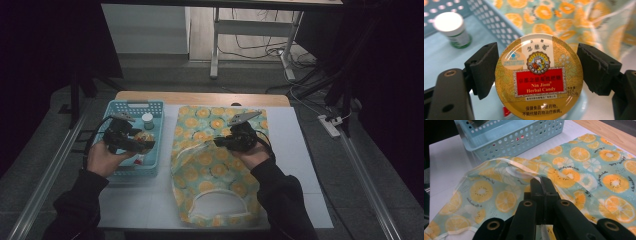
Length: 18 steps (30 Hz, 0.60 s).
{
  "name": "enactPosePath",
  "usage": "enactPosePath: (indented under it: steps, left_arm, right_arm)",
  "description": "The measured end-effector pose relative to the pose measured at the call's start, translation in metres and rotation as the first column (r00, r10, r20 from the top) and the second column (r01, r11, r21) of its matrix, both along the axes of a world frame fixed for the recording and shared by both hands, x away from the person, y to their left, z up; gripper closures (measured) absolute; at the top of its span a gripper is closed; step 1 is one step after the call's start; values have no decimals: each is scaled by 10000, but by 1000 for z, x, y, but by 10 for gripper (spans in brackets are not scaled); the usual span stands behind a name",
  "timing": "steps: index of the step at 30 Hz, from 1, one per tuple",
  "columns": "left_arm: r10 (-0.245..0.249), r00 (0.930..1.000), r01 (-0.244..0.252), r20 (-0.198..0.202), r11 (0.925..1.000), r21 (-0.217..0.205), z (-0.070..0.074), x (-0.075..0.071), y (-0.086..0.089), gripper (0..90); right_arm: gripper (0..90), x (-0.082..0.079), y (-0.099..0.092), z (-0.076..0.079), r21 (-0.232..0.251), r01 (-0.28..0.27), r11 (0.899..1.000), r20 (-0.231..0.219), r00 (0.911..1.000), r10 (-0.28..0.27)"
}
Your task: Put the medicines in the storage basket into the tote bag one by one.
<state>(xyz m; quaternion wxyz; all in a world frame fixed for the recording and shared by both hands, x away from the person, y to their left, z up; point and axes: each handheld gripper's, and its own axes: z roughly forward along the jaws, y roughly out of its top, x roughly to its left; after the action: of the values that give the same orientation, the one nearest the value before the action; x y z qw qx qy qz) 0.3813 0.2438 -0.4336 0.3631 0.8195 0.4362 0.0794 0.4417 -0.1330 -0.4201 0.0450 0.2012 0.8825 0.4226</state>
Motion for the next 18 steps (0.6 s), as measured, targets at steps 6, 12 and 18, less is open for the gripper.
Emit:
enactPosePath:
  steps: [6,12,18]
  left_arm:
    - [-574,9983,577,91,9980,-254,1,-12,-17,211]
    - [-1232,9924,1234,77,9914,-425,2,-21,-35,211]
    - [-1814,9833,1818,130,9816,-581,2,-28,-55,211]
  right_arm:
    - [899,1,0,-1,1,56,10000,-8,10000,-56]
    - [899,1,1,-3,-39,94,9999,-49,9999,-94]
    - [899,2,1,-3,-28,124,9999,-42,9999,-124]
